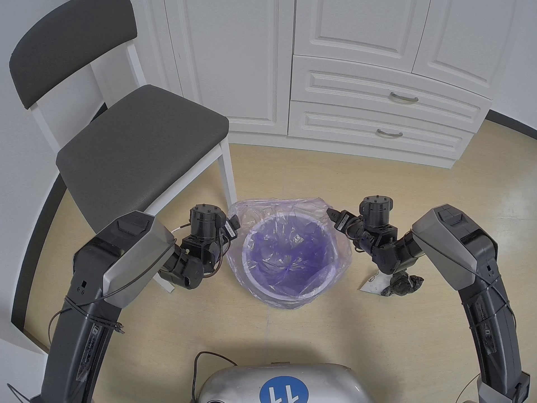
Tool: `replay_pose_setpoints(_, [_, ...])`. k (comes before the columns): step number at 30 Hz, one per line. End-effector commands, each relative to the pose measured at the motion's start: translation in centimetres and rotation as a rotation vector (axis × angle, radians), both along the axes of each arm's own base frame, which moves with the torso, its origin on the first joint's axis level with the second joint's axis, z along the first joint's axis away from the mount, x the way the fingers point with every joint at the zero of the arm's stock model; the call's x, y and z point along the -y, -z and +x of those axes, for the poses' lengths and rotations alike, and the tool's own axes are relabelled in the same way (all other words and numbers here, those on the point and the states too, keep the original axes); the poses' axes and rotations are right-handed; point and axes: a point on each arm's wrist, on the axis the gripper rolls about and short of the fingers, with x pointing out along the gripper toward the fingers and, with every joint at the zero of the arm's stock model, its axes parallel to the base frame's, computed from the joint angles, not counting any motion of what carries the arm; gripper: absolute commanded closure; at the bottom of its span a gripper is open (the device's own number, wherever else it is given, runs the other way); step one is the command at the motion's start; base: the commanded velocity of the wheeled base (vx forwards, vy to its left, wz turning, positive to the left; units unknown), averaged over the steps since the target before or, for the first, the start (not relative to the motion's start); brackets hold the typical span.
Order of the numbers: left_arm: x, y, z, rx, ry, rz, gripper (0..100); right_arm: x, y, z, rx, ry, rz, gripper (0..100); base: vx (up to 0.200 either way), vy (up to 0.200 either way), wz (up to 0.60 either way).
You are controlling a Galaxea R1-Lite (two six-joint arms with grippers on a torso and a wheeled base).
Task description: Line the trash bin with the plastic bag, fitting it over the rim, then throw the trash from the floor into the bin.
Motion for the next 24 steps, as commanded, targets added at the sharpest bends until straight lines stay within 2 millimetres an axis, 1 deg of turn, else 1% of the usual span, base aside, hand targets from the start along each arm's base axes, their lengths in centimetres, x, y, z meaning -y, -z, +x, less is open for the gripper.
replay_pose_setpoints(1, [0.0, 0.9, 0.3, -0.015, -0.007, 0.008, 0, 0.2, 1.4, 0.3, -0.021, 0.006, -0.006, 0, 0.0, 0.0, 0.0])
replay_pose_setpoints(8, [0.1, 1.3, 0.6, -0.063, -0.031, 0.037, 0, 0.4, 1.8, 0.7, -0.062, 0.016, -0.017, 0, 0.0, 0.0, 0.0])
replay_pose_setpoints(11, [0.0, 1.7, 0.4, -0.111, -0.03, 0.06, 0, 0.5, 2.2, 0.7, -0.085, 0.02, -0.026, 0, 0.0, 0.0, 0.0])
replay_pose_setpoints(20, [0.1, 2.4, 0.2, -0.227, -0.049, 0.128, 0, 0.5, 2.8, 0.6, -0.138, 0.019, -0.043, 0, 0.0, 0.0, 0.0])
replay_pose_setpoints(24, [0.1, 2.3, 0.2, -0.227, -0.05, 0.126, 0, 0.5, 2.6, 0.6, -0.138, 0.02, -0.042, 0, 0.0, 0.0, 0.0])
